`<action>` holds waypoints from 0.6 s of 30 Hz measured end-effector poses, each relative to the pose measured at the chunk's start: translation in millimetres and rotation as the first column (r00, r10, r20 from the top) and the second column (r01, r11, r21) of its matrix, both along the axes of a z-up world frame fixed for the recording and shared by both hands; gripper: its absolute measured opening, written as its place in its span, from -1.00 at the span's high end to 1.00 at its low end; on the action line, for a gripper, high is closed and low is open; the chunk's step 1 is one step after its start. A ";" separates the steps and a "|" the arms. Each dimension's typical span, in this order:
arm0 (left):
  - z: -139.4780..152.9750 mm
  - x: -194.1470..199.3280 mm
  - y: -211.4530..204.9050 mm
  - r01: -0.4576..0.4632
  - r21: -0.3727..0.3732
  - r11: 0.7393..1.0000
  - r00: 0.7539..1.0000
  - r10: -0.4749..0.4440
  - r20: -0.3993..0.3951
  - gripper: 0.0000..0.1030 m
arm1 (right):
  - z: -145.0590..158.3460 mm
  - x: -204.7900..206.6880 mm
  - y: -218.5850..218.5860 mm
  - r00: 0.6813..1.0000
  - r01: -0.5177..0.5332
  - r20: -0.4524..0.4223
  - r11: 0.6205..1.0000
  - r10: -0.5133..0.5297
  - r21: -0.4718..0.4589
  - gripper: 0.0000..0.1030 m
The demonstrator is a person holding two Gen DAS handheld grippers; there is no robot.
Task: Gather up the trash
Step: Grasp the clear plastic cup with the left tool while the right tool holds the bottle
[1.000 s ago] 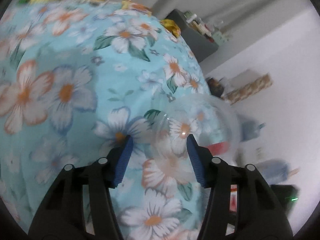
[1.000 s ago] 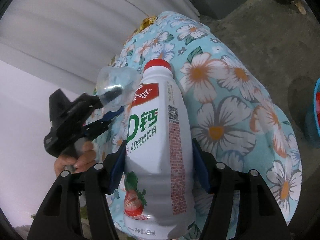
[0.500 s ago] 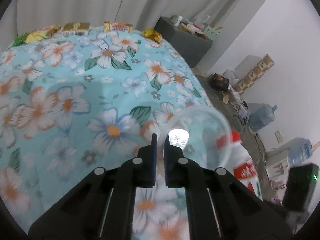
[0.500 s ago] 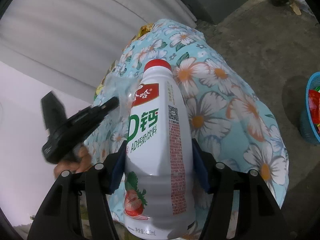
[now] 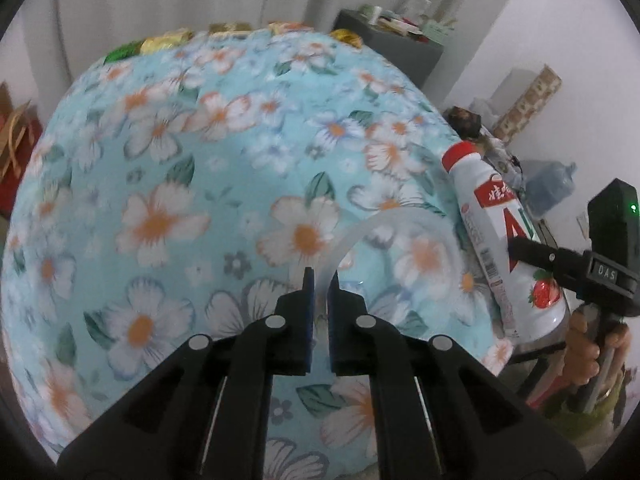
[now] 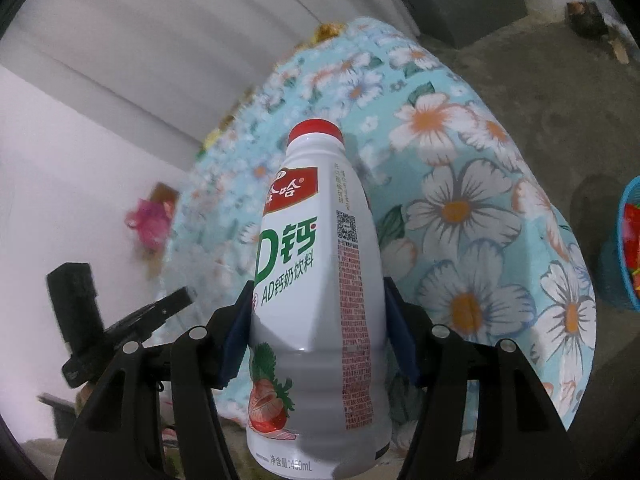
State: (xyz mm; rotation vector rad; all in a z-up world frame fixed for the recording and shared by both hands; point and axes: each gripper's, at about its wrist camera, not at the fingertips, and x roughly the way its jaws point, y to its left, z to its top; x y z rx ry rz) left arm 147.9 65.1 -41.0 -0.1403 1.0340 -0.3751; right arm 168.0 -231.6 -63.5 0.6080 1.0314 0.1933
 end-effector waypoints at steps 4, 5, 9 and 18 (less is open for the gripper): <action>-2.1 1.3 -0.2 -0.029 -0.039 0.999 0.999 0.030 0.027 0.92 | 0.1 6.2 3.3 1.000 -0.001 -0.031 1.000 0.000 -0.029 -0.17; -2.4 0.9 -1.5 -0.034 -0.040 0.999 0.999 0.035 0.035 0.92 | 1.4 7.8 4.2 0.999 -0.004 -0.037 0.999 0.003 -0.040 -0.17; -3.5 2.9 -4.1 -0.048 -0.032 0.998 0.998 0.049 0.050 0.92 | 2.0 12.5 6.5 0.998 -0.011 -0.056 0.998 0.008 -0.056 -0.19; -2.8 6.7 -5.9 -0.049 -0.029 0.998 0.997 0.050 0.063 0.91 | -3.2 24.3 14.2 0.996 -0.022 -0.083 0.996 0.015 -0.083 -0.21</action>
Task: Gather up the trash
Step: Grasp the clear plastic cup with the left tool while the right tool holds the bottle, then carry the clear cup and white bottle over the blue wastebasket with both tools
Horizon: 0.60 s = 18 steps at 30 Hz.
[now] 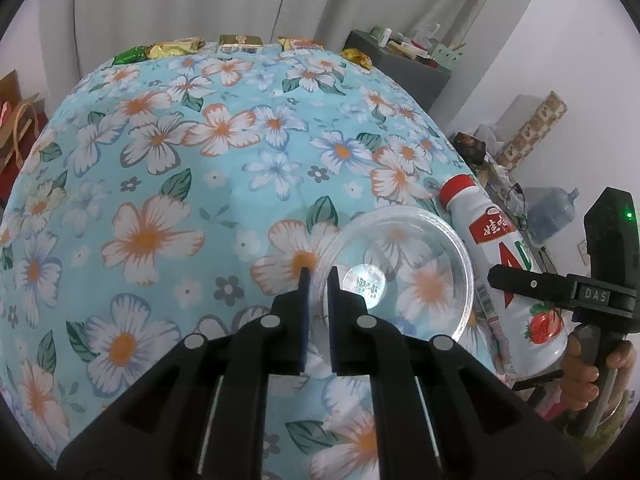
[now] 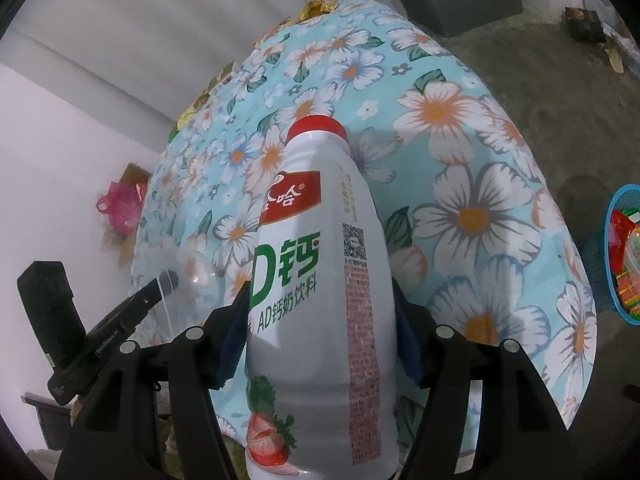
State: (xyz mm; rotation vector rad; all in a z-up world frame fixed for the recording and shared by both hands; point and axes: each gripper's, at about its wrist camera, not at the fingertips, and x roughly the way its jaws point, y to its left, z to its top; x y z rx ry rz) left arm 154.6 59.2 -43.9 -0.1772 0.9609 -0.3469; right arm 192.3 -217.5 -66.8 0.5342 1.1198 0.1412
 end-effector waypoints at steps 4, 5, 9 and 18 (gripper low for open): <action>3.0 -0.7 -4.2 0.001 0.015 1.000 1.000 -0.001 0.020 0.91 | 0.1 -0.9 0.1 1.000 -0.001 0.001 1.000 0.001 0.000 -0.16; 3.7 -0.9 -5.0 0.003 0.017 1.000 1.000 -0.003 0.025 0.90 | 0.2 -0.3 -0.4 1.000 0.002 0.003 1.000 -0.002 0.002 -0.16; 6.9 -2.9 -9.0 0.009 0.032 0.999 0.999 -0.010 0.045 0.90 | 0.0 -1.7 -2.5 1.000 0.010 0.012 1.000 -0.010 0.022 -0.15; 13.8 -9.2 -17.1 0.025 0.053 0.998 0.996 -0.030 0.086 0.92 | 3.4 -8.8 -7.5 0.999 0.016 0.034 0.999 -0.018 0.046 -0.15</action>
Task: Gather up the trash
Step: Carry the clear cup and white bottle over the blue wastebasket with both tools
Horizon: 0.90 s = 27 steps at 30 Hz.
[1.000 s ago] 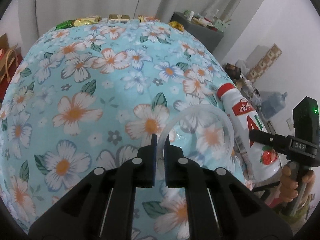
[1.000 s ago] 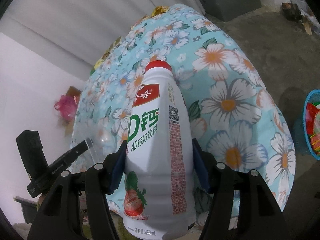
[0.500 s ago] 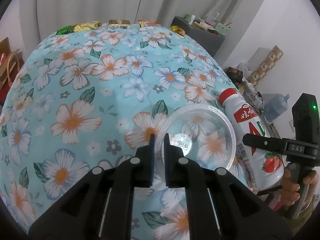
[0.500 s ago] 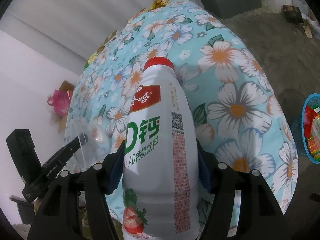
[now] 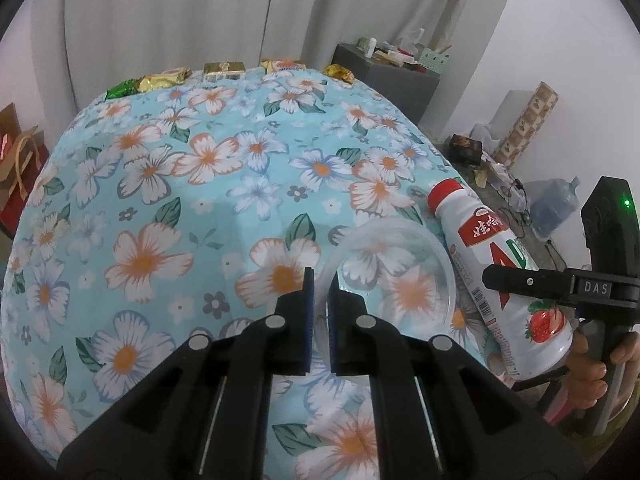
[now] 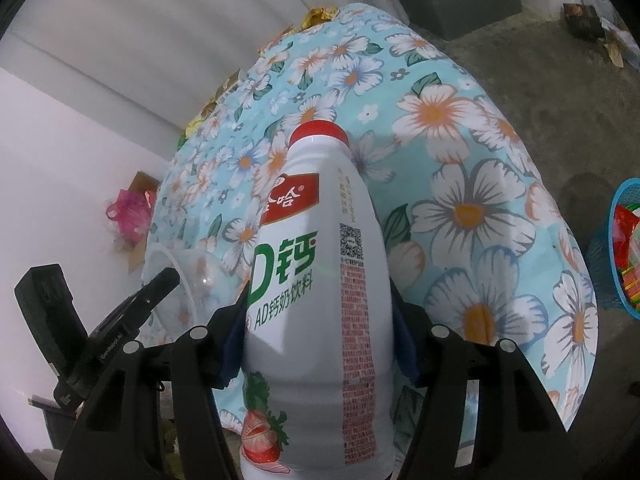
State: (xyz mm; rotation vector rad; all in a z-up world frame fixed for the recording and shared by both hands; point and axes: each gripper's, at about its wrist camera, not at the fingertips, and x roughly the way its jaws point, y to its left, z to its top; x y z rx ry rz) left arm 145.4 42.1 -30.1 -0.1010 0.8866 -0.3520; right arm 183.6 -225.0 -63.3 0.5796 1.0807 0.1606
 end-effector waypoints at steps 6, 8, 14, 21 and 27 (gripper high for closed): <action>4.8 -2.9 -3.0 0.004 0.005 1.000 1.000 -0.004 0.017 0.92 | 3.7 -4.4 -3.6 1.000 0.007 0.021 1.000 -0.007 0.006 -0.15; 6.4 -3.9 -3.9 0.005 0.007 1.000 1.000 -0.006 0.023 0.92 | 4.0 -6.1 -4.5 1.000 0.010 0.023 1.000 -0.010 0.009 -0.15; 14.0 -9.5 -5.5 0.005 0.013 1.000 0.999 -0.005 0.050 0.92 | 6.0 -9.8 -6.7 0.999 0.013 0.031 1.000 -0.014 0.017 -0.15; 20.8 -14.4 -4.9 0.002 0.015 1.000 0.997 -0.003 0.073 0.92 | 11.6 -14.4 -7.3 0.999 0.016 0.046 1.000 -0.017 0.016 -0.15; 27.1 -19.3 -4.3 0.001 0.002 1.000 0.996 -0.002 0.094 0.92 | 20.0 -21.1 -9.9 0.997 0.018 0.069 1.000 -0.019 0.012 -0.15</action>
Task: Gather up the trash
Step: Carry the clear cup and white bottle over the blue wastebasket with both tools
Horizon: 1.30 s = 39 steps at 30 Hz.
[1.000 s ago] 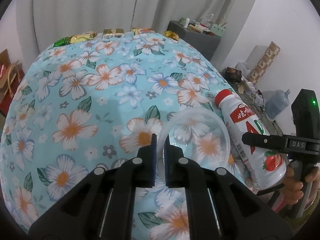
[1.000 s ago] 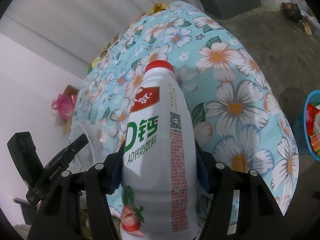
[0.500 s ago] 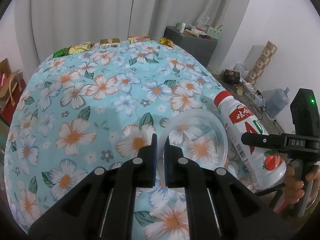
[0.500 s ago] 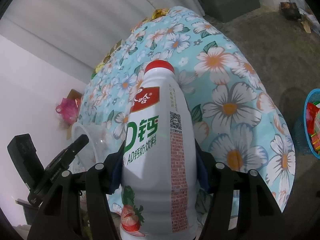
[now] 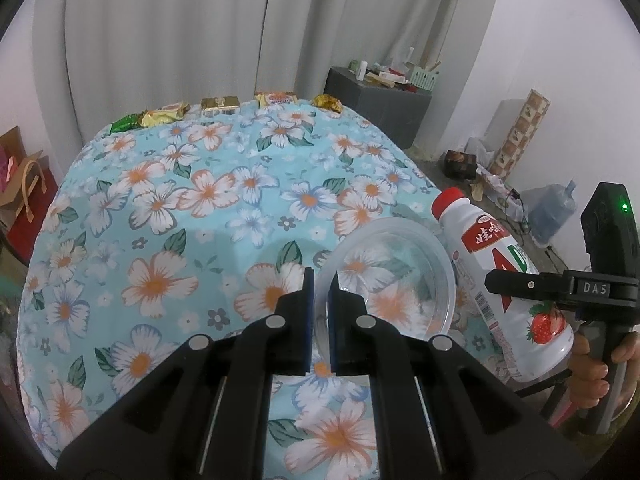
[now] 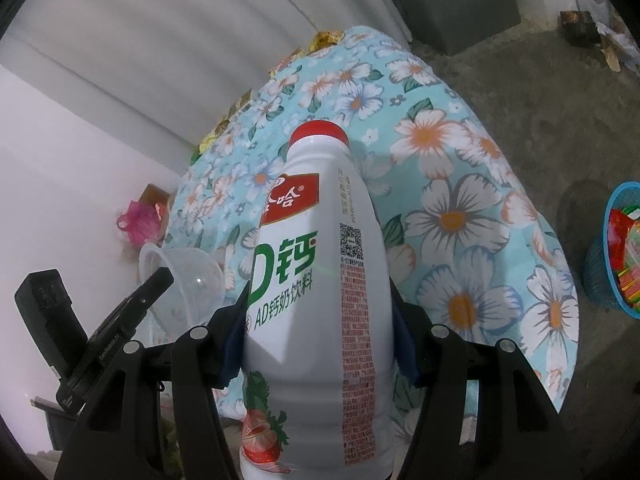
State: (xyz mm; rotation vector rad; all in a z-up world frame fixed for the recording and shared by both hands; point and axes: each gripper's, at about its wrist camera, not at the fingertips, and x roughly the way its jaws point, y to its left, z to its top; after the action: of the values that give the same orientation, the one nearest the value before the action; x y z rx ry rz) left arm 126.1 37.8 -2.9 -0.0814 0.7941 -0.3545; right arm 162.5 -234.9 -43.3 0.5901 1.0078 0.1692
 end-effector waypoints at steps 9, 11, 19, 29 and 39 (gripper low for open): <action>16.3 -4.5 -0.8 0.005 -0.025 1.000 0.999 -0.003 0.047 0.92 | 14.9 -11.1 -8.7 0.999 0.024 0.037 1.000 -0.024 0.006 -0.15; 22.9 -5.0 -1.8 0.010 -0.032 0.999 0.998 -0.008 0.063 0.92 | 19.9 -13.6 -11.1 0.998 0.033 0.050 0.999 -0.033 0.004 -0.15; 48.7 -1.9 -31.0 0.088 -0.061 0.994 0.992 -0.082 0.097 0.92 | 47.6 -40.0 -41.6 0.984 0.116 0.134 0.993 -0.116 0.010 -0.15; 73.4 15.7 -132.5 0.330 -0.103 0.938 0.944 -0.325 0.065 0.92 | 78.9 -147.0 -151.9 0.855 0.468 0.244 0.883 -0.457 0.012 -0.15; 18.8 30.5 -319.0 0.572 -0.035 0.819 0.808 -0.570 -0.150 0.92 | 20.6 -251.1 -266.2 0.619 0.771 0.137 0.632 -0.773 0.078 -0.15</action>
State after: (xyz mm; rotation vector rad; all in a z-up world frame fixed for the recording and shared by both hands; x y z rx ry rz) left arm 156.6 -281.2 15.9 0.1518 0.9684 -0.9295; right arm -88.6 -501.1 -22.7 0.9652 0.5161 -0.5539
